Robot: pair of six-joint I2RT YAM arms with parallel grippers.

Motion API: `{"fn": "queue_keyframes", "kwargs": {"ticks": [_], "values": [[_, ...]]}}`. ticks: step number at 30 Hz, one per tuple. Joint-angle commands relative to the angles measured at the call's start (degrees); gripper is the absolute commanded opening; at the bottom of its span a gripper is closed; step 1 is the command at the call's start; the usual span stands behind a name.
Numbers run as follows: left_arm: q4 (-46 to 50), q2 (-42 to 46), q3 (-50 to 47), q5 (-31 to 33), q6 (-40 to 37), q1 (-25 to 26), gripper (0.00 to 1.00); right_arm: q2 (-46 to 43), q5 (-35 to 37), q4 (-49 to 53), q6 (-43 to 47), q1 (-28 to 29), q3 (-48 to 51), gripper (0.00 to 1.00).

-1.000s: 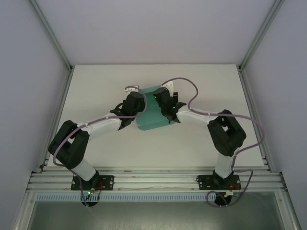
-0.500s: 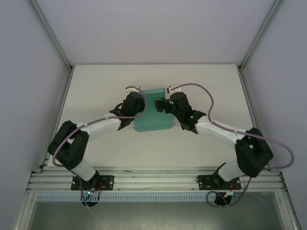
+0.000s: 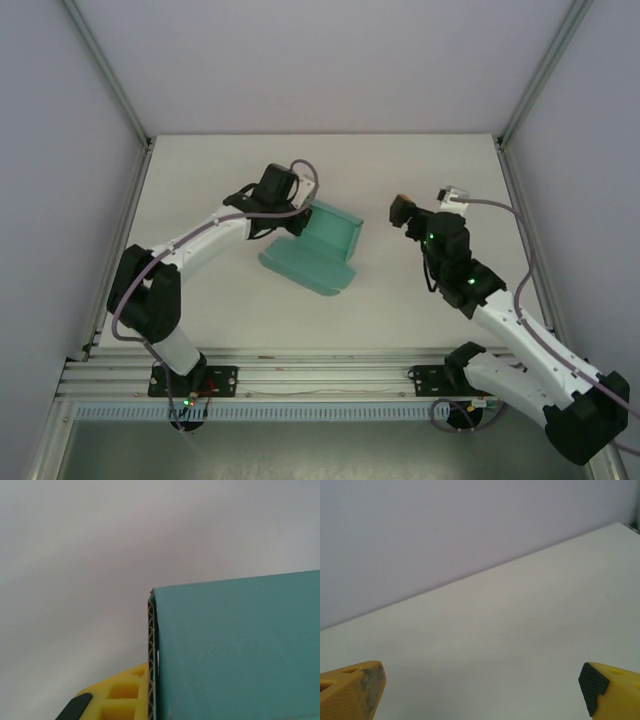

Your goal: Assemble paper box

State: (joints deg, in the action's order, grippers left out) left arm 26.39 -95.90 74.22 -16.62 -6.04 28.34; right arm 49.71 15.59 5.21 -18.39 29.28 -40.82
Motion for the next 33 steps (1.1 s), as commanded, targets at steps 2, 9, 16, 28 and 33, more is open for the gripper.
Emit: {"fn": "queue_keyframes", "kwargs": {"ticks": [2,9,16,28,33], "values": [[25.94,-6.14,6.49,0.39,-10.25,4.91,0.0,-0.91,-3.62,7.23,-1.51,-1.64,1.0,1.0],[36.47,-19.03,17.65,22.19,-7.95,9.95,0.0,1.59,-7.97,8.61,1.57,-2.37,0.05,1.0],[30.56,-31.73,26.4,38.51,-7.85,11.85,0.0,2.08,-8.92,6.67,2.15,-3.69,0.72,1.0],[24.32,-37.56,29.92,37.36,-8.58,12.09,0.0,3.0,-9.6,6.83,1.41,-6.09,0.83,1.0],[20.26,-28.23,27.87,38.52,-4.95,11.3,0.0,3.72,-11.37,5.61,1.85,-6.4,0.65,1.0]]}}
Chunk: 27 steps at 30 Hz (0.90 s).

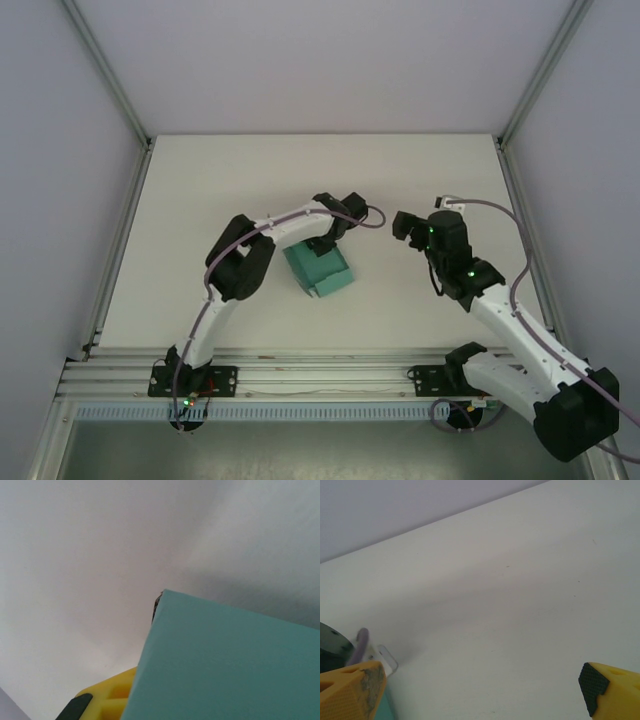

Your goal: Assemble paper box

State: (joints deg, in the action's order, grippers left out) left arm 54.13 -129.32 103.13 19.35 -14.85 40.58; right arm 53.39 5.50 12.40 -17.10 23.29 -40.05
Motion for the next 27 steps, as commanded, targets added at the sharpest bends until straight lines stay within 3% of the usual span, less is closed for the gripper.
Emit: {"fn": "queue_keyframes", "kwargs": {"ticks": [1,10,16,22,24,27], "values": [[-8.66,7.85,-2.0,3.44,4.91,-0.98,0.0,0.05,-2.69,-2.01,0.71,-0.54,0.08,1.0],[-21.87,28.6,-16.3,13.76,13.13,-0.92,0.0,0.29,-18.2,-6.82,3.09,-3.91,2.44,1.0],[-33.85,40.65,-27.8,12.97,14.96,-0.94,0.0,4.24,-27.6,-11.57,11.63,-5.14,2.87,0.98],[-36.84,44.87,-31.53,10.22,18.8,-1.03,0.0,13.92,-52.4,-17.02,18.34,-4.77,-1.56,0.81],[-37.12,45.01,-31.77,9.42,19.26,-1.11,0.0,16.11,-54.18,-18.53,19.35,-4.06,-2.4,0.77],[-37.28,45.39,-32.41,8.76,19.76,-1.14,0.0,18.94,-51.43,-19.76,19.94,-3.25,-4.2,0.73]]}}
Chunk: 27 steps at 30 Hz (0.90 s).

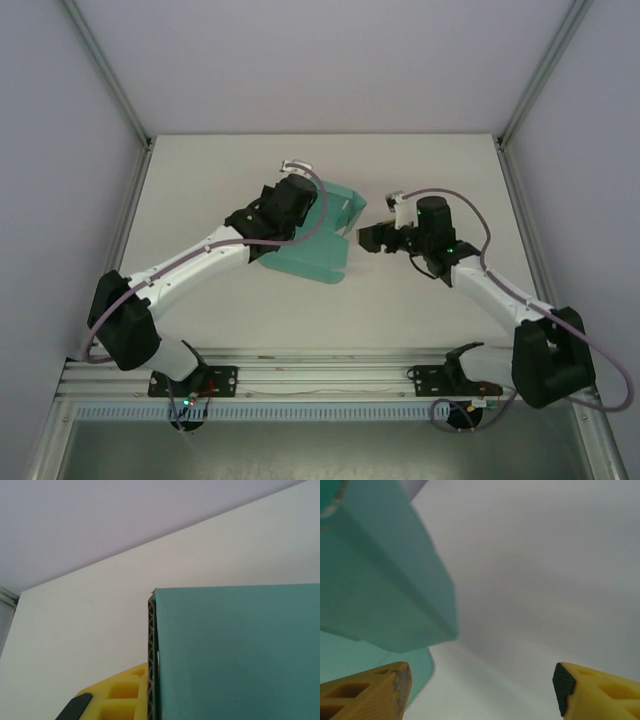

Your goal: Assemble paper box

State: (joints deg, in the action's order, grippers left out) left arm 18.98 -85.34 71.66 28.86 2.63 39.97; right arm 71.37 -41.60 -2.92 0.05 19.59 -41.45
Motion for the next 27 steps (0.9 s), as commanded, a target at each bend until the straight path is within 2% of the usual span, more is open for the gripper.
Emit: {"fn": "queue_keyframes", "kwargs": {"ticks": [1,6,8,11,13,15,18,19,21,25,27], "values": [[-2.11,1.49,-1.01,-1.03,2.37,-0.5,0.0,1.74,-4.08,-4.84,2.76,0.42,-3.38,0.73],[-3.14,1.25,-1.96,-1.81,2.38,-0.5,0.0,5.81,-4.71,-5.36,2.71,0.68,-7.65,0.67],[-3.1,0.82,-1.73,-1.36,3.17,-0.5,0.0,7.34,-4.84,-4.93,2.41,1.4,-9.4,0.6],[-3.61,0.14,-1.35,-1.49,3.71,-0.43,0.0,9.61,-1.97,-4.77,1.51,3.2,-11.56,0.56],[-3.6,-0.29,-1.05,-1.57,4.21,-0.41,0.0,10.91,4.7,-6.65,-0.64,4.8,-12.14,0.56],[-3.49,-0.73,-0.74,-1.83,4.48,-0.41,0.0,11.81,13.45,-9.74,-4.22,6.2,-12.03,0.44],[-3.38,-1.31,-0.66,-1.24,5.19,-0.34,0.0,13.78,26.21,-12.99,-12.38,6.99,-12.1,0.39],[-3.25,-1.56,-0.56,-1.15,5.27,-0.26,0.0,14.57,27.13,-14.26,-13.73,7.0,-11.98,0.39],[-2.92,-2.0,-0.41,-0.92,5.4,-0.15,0.0,16.02,27.44,-16.04,-15.16,7.36,-12.25,0.28],[-3.01,-2.4,-0.45,-1.45,5.4,0.28,0.0,18.68,28.98,-15.99,-15.8,8.3,-14.15,0.28],[-3.74,-2.65,-0.6,-1.62,6.5,0.46,0.0,20.12,33.92,-16.63,-17.24,9.28,-14.87,0.17]]}}
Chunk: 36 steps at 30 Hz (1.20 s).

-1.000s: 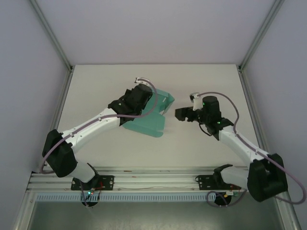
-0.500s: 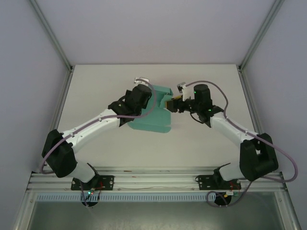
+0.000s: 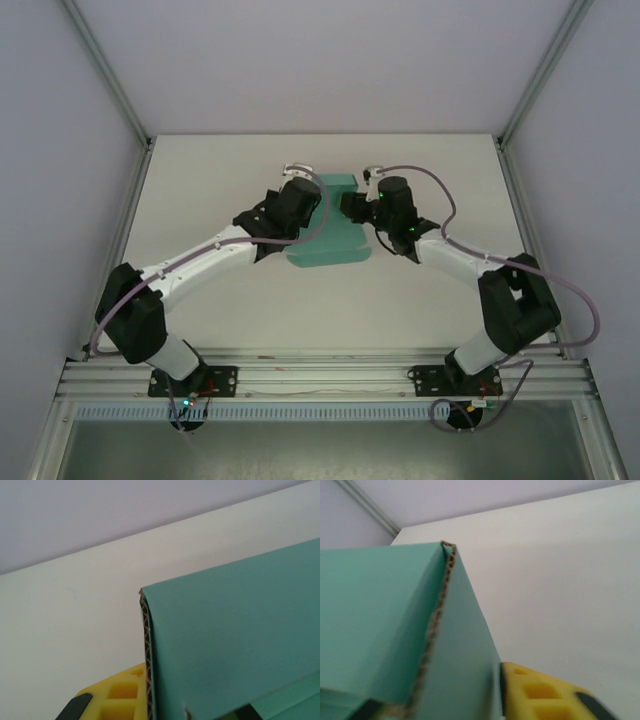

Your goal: Assemble paper box

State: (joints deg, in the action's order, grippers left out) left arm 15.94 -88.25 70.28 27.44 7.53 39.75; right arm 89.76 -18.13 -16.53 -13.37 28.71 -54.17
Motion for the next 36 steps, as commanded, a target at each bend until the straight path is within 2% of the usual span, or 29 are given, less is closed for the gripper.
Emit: {"fn": "queue_keyframes", "kwargs": {"ticks": [1,3,5,7,10,13,19,23,25,26,28,30,32,36], "values": [[-0.97,-0.07,0.9,-0.13,2.06,0.71,0.0,2.31,14.01,-2.92,-4.18,1.08,-2.57,0.11],[-0.38,-1.11,1.8,1.66,4.42,0.75,0.0,3.43,24.54,0.0,-2.94,3.72,-4.57,0.0],[1.78,-2.46,3.66,4.34,6.89,0.77,0.0,4.73,37.63,7.66,-5.43,5.42,-8.19,0.0],[3.98,-3.32,5.21,7.35,10.03,0.73,0.0,6.48,49.15,16.86,-12.14,5.48,-11.93,0.0],[4.47,-4.22,5.94,7.69,11.94,0.77,0.0,7.64,55.67,21.68,-17.26,5.49,-13.66,0.0],[5.0,-5.08,6.65,7.44,13.01,0.7,0.0,9.61,59.35,26.25,-17.57,5.68,-16.77,0.0],[4.88,-5.98,7.37,6.26,12.78,0.68,0.0,8.57,56.0,20.33,-10.6,5.7,-14.18,0.0],[2.31,-6.19,6.41,4.55,11.33,0.59,0.0,4.13,40.63,9.35,-3.49,5.4,-8.19,0.02],[2.05,-6.53,6.66,3.87,10.61,0.59,0.0,2.12,32.27,6.6,-2.4,5.31,-6.29,0.25],[2.2,-6.59,6.96,3.66,10.69,0.59,0.0,1.14,28.05,5.76,-1.29,5.32,-5.59,0.3],[1.28,-6.36,6.61,2.5,10.08,0.59,0.0,-0.92,20.55,4.14,0.27,5.33,-4.07,0.48],[0.35,-6.07,6.06,1.55,9.51,0.59,0.0,-3.07,15.64,3.63,1.33,5.33,-2.54,0.56],[-0.15,-5.45,5.39,0.87,8.91,0.59,0.0,-5.29,13.09,4.22,2.56,5.31,-1.13,0.62],[-0.52,-4.06,4.16,0.46,8.46,0.42,0.0,-9.86,13.04,4.99,3.62,5.35,2.04,0.86]]}}
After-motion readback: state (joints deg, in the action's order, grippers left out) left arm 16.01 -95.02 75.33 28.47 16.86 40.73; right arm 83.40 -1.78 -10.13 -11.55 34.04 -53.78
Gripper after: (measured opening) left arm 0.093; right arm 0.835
